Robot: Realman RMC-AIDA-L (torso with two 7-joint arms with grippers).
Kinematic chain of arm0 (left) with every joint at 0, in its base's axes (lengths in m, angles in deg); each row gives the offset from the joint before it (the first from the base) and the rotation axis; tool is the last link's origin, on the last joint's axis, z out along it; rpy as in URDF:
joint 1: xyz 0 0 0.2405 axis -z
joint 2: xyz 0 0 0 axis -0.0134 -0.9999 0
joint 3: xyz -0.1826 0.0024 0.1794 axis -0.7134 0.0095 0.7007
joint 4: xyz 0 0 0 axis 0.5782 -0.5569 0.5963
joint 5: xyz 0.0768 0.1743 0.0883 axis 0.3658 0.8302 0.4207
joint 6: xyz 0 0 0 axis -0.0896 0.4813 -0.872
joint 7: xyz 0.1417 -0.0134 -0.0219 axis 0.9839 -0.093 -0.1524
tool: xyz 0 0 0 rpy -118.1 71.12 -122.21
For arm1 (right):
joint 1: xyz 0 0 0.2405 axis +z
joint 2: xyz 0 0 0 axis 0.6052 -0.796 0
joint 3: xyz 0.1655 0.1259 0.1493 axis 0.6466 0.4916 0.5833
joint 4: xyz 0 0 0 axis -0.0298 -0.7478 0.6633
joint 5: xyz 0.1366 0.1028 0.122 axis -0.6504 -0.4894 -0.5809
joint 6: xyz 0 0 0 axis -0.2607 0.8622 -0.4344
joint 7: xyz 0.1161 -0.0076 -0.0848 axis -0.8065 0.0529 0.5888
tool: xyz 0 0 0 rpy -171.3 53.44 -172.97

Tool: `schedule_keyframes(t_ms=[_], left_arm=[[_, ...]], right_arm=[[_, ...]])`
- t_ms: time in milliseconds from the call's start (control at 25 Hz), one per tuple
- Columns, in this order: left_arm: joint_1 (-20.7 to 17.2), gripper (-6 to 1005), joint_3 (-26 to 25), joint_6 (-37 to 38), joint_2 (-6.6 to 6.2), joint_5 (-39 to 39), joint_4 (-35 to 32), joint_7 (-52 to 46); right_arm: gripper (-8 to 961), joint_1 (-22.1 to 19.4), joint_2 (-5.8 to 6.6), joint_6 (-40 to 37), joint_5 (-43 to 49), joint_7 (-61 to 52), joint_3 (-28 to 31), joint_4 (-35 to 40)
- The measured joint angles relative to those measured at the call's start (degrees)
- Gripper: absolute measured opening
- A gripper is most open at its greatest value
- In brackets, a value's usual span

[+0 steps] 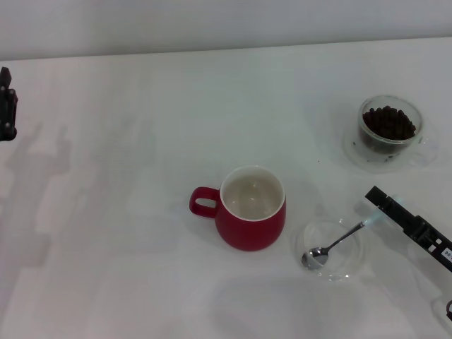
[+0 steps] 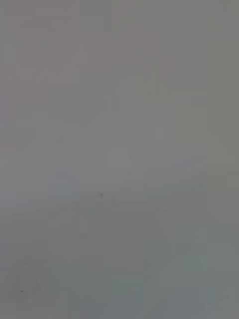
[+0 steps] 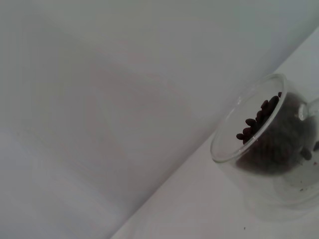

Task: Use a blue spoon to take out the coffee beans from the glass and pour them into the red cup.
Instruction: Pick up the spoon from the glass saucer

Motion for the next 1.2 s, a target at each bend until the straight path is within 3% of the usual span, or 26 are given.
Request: schedule_keyframes(t_ms=[680, 920, 1120, 1200], left_arm=[[0.98, 424, 0.43, -0.51, 0.0, 0.2, 0.32, 0.0], [1.12, 423, 0.44, -0.7, 0.0, 0.2, 0.39, 0.0], [1.26, 423, 0.16, -1.01, 0.0, 0.2, 0.38, 0.0], [1.31, 423, 0.13, -1.26, 0.0, 0.2, 0.38, 0.0]], right_arm=[[838, -0.16, 0.09, 0.43, 0.3, 0.02, -0.49, -0.19], [720, -0.06, 0.09, 0.58, 0.3, 0.04, -0.33, -0.15], [495, 0.07, 0.08, 0.56, 0.29, 0.06, -0.57, 0.04], [473, 0.08, 0.04, 0.46, 0.29, 0.07, -0.62, 0.07]])
